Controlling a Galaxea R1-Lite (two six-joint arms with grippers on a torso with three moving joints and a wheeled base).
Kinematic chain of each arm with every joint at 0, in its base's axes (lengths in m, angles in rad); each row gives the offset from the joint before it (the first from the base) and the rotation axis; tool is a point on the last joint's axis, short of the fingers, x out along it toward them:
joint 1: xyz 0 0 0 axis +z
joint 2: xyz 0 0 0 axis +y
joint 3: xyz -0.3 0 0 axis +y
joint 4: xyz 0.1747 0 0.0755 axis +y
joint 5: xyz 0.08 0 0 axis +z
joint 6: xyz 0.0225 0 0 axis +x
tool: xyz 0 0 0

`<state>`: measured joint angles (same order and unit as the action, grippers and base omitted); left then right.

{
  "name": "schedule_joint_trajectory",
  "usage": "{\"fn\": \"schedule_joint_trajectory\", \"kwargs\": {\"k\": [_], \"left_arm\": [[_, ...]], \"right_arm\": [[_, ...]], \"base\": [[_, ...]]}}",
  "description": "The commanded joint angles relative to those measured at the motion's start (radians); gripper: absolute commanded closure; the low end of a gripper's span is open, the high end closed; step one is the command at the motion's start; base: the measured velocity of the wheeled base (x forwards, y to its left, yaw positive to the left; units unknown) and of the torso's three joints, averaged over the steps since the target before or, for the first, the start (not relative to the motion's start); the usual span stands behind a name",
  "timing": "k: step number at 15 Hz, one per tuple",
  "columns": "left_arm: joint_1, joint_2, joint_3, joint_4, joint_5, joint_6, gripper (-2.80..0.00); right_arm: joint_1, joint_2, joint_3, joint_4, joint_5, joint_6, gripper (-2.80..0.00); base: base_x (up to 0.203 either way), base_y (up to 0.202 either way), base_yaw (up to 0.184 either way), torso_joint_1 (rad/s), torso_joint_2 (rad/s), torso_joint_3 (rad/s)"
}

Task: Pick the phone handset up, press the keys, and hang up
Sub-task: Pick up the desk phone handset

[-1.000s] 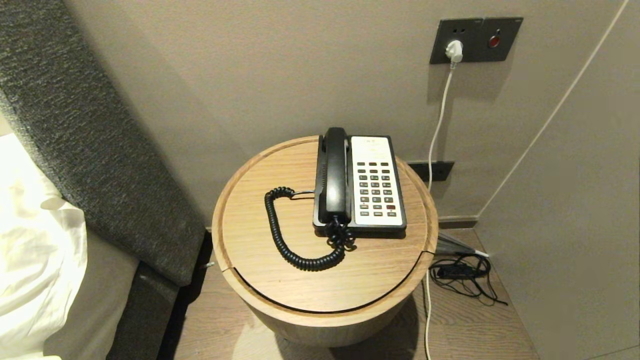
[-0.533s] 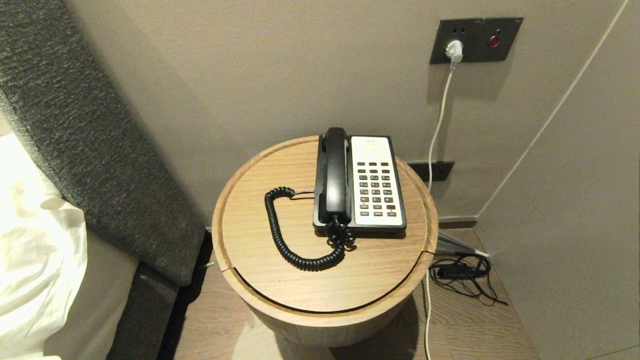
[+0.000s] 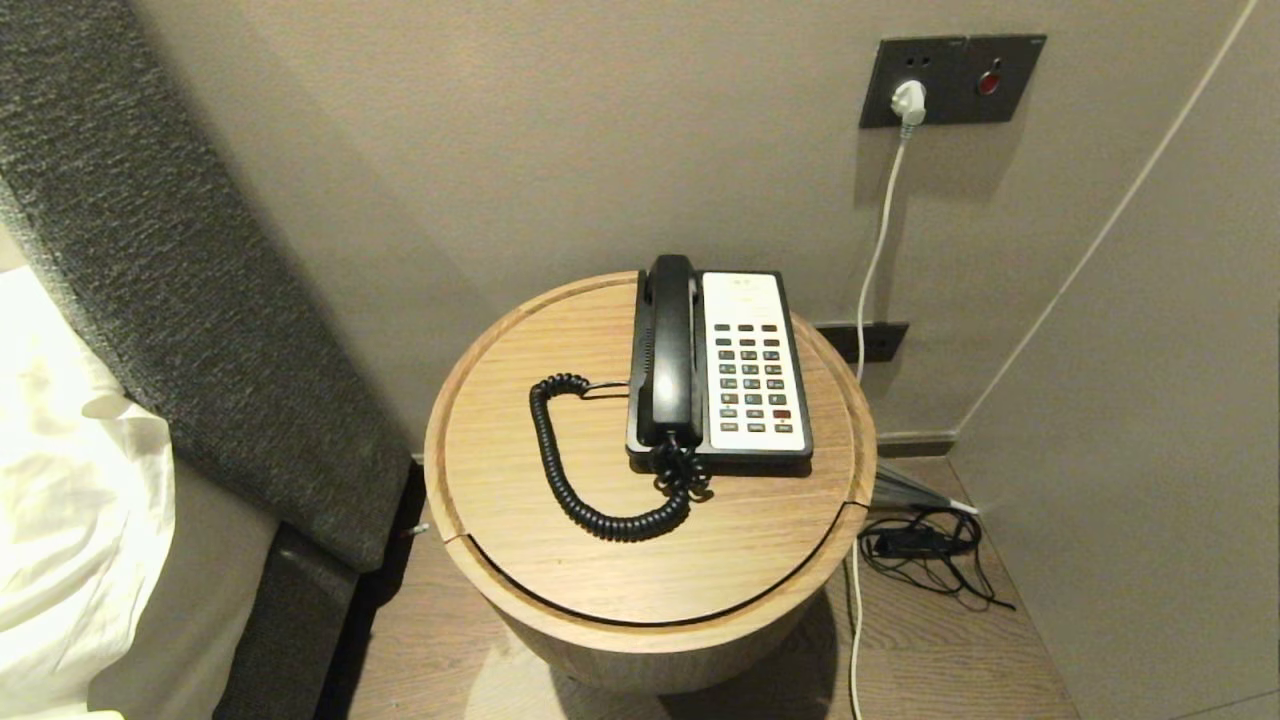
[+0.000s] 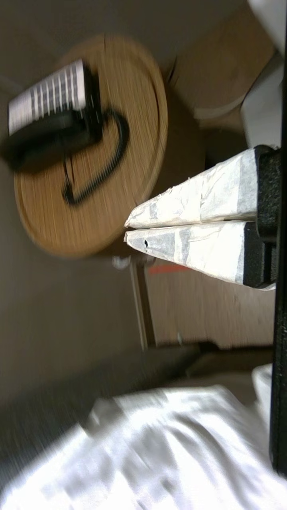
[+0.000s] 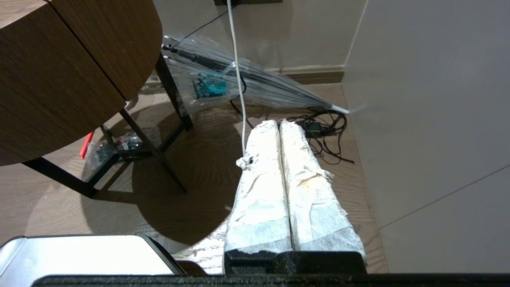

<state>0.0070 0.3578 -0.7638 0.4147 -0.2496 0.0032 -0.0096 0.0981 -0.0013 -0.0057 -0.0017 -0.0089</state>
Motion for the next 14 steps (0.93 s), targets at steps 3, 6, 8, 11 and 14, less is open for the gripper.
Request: {"fn": "schedule_joint_trajectory", "kwargs": {"k": [3, 6, 8, 11, 14], "left_arm": [[-0.007, 0.524, -0.341, 0.097, -0.182, 0.018, 0.0], [-0.118, 0.797, -0.516, 0.111, -0.213, 0.028, 0.0], [-0.287, 0.938, -0.627, 0.114, -0.214, -0.018, 0.0], [-0.459, 1.132, -0.745, 0.114, -0.21, -0.141, 0.0], [-0.576, 1.245, -0.769, 0.115, -0.098, -0.181, 0.0]], "right_arm": [[0.0, 0.002, 0.0, 0.0, 0.0, 0.0, 0.0], [0.0, 0.002, 0.0, 0.0, 0.0, 0.0, 0.0], [0.0, 0.002, 0.0, 0.0, 0.0, 0.0, 0.0], [0.0, 0.002, 0.0, 0.0, 0.0, 0.0, 0.0], [0.0, 0.002, 0.0, 0.0, 0.0, 0.0, 0.0]], "base": [[0.0, 0.0, 0.0, 0.0, 0.0, 0.0], [0.0, 0.0, 0.0, 0.0, 0.0, 0.0], [0.0, 0.0, 0.0, 0.0, 0.0, 0.0], [0.0, 0.0, 0.0, 0.0, 0.0, 0.0], [0.0, 0.0, 0.0, 0.0, 0.0, 0.0]]}}
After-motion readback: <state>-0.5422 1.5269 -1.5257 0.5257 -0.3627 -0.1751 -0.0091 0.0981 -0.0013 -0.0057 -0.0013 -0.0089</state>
